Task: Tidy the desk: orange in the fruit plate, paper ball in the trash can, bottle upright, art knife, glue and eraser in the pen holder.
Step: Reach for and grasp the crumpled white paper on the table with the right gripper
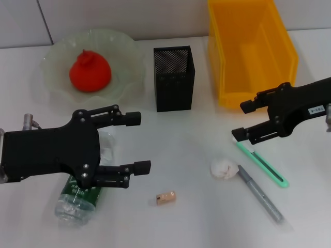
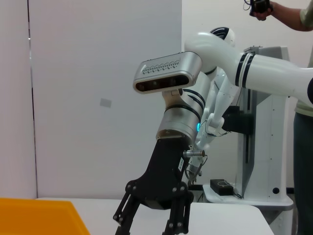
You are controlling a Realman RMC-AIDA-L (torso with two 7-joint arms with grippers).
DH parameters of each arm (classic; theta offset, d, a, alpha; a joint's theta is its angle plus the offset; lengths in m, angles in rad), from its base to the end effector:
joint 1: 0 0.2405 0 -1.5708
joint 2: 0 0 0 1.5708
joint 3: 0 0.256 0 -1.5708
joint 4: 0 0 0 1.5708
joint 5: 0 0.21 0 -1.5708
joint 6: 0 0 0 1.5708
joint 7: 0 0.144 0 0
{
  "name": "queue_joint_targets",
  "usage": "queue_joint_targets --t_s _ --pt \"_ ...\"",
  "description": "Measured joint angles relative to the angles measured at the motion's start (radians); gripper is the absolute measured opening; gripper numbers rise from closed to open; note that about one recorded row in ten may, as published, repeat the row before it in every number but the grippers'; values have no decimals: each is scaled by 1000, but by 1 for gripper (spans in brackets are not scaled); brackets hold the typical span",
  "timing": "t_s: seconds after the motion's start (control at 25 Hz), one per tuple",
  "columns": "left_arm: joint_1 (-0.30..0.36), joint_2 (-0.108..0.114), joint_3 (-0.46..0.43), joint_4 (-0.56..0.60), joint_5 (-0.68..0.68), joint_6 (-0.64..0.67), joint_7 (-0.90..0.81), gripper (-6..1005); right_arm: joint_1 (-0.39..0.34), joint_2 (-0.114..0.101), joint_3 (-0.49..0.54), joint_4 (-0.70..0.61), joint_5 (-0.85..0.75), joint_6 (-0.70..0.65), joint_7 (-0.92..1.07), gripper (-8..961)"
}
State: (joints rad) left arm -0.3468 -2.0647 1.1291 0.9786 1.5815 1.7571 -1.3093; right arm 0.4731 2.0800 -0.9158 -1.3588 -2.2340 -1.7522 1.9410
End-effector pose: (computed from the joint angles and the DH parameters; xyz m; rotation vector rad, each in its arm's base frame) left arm -0.2025 0.2829 0.0143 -2.9133 -0.0521 -0.9725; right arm 0.2103 0.3279 0.0639 -2.8311 0.6232 0.1101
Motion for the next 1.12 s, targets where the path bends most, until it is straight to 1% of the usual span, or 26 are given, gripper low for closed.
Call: queue_joint_targets --t_s 0.16,0.2,0.28,0.36,0.48,0.68,1.0,1.12 --pt "-5 0 12 0 0 -2 1 850 34 0 -88 -25 -104 28 99 743" --pt "-5 0 12 0 0 -2 1 850 34 0 -88 -25 -104 28 99 743" --pt "-6 -1 15 0 0 -3 1 850 50 0 -139 -27 -148 50 133 742" --pt "-6 -1 15 0 0 -4 1 850 52 0 -151 -27 -156 53 137 742" --pt "-6 -2 17 0 0 -5 1 850 63 0 -200 -22 -184 66 163 742" --pt "-5 -2 28 -1 0 -5 1 849 74 1 -250 1 -222 92 199 741" --pt "-6 -4 30 -2 0 -5 1 849 79 2 -296 56 -224 115 205 740" --pt "-3 -5 47 -3 0 -8 17 849 80 2 -318 78 -224 128 206 740"
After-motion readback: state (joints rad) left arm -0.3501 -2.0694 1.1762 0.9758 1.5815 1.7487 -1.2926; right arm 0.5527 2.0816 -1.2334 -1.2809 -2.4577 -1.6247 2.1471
